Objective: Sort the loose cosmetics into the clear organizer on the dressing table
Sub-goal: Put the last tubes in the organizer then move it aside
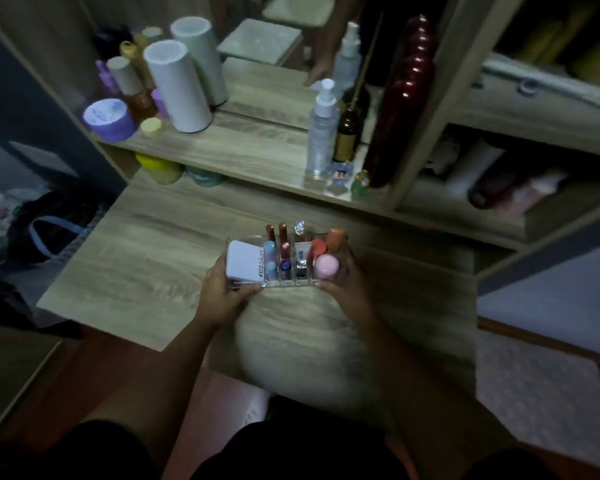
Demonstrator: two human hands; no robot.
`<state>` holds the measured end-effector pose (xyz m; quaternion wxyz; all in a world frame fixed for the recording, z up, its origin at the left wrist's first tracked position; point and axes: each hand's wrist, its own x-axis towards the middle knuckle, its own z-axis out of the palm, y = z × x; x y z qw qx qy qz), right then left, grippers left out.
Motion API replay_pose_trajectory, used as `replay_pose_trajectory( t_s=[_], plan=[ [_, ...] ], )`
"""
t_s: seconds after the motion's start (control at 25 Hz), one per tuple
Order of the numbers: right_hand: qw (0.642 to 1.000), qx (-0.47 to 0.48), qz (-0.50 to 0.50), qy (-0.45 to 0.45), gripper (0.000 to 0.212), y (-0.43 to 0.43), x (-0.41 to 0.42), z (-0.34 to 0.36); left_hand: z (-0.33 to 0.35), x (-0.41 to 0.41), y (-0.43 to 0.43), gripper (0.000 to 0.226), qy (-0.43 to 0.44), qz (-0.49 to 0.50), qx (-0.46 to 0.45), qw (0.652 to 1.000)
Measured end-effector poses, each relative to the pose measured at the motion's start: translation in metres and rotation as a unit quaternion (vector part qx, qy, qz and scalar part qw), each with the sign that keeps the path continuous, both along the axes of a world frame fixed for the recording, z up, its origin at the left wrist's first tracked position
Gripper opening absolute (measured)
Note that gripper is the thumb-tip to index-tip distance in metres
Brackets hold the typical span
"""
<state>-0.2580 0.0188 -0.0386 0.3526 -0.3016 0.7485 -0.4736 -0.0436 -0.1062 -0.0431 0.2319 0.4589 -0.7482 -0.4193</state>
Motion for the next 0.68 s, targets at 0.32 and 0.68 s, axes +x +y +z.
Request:
replay_pose_trajectory(
  t_s=[0.32, 0.68],
  plan=[
    [0.989, 0.108, -0.085, 0.056, 0.067, 0.062, -0.019, -0.006, -0.006, -0.053, 0.012, 0.080, -0.015, -0.115, 0.026, 0.993],
    [0.980, 0.112, -0.143, 0.088, 0.066, 0.093, -0.032, -0.019, -0.010, -0.090, 0.019, 0.081, -0.003, -0.176, 0.053, 0.983]
  ],
)
